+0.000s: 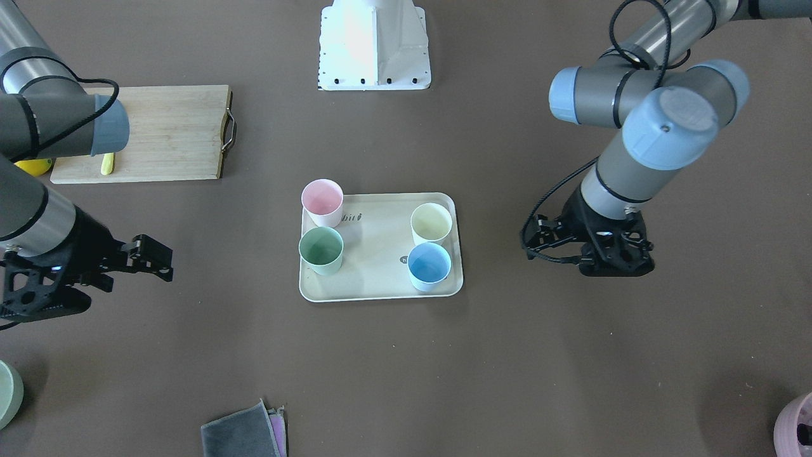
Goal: Place all cups on tray
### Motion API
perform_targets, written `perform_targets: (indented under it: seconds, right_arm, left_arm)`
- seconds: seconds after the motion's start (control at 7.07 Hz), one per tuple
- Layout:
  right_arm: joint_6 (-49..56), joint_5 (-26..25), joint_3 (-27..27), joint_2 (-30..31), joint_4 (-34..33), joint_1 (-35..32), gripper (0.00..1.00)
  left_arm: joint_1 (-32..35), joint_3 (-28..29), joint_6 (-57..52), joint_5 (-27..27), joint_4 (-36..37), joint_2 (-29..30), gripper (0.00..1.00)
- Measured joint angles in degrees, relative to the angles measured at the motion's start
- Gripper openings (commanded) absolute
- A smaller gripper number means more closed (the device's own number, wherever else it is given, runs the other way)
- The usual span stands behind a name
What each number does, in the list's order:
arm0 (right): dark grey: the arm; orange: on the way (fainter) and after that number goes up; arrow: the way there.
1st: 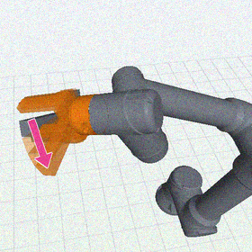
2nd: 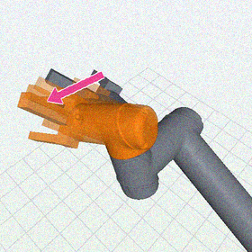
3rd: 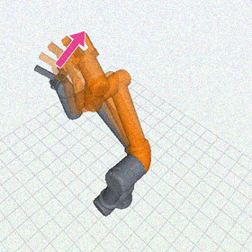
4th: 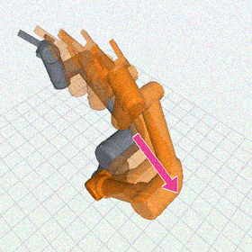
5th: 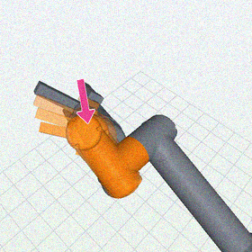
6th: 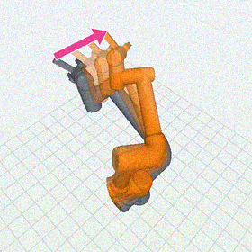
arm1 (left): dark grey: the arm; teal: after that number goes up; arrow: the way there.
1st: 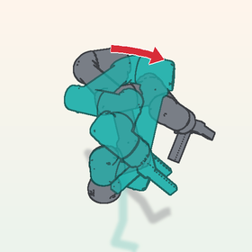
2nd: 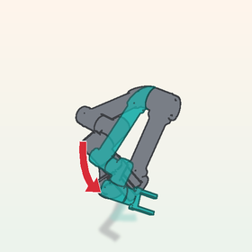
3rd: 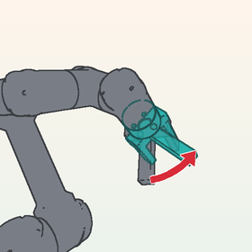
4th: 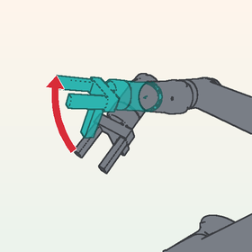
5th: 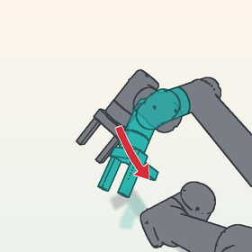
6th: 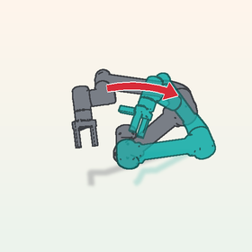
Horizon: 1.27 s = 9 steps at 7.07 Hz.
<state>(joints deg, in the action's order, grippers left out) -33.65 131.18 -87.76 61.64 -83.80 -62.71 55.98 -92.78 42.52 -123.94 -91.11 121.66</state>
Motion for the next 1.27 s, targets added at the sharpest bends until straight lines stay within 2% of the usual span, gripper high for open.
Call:
perform_targets:
  seconds: [0.28,0.57,0.85,1.27]
  right_arm:
    - [18.12,-0.33,0.96,2.19,-7.13,-6.98,1.0]
    - [28.33,-0.54,2.07,5.85,-9.11,-11.93,1.0]
    - [30.86,-0.55,1.57,9.81,-9.11,-14.7,1.0]
    - [31.28,-1.37,-2.05,14.26,-8.33,-15.39,1.0]
  left_arm:
    - [8.9,-6.0,-20.23,-0.51,3.99,-10.63,0.98]
    - [18.59,-7.77,-35.32,-5.03,4.25,-19.84,0.98]
    - [23.18,-9.06,-41.22,-7.3,3.84,-26.13,0.98]
    - [23.73,-9.66,-39.63,-6.53,3.63,-28.52,0.98]
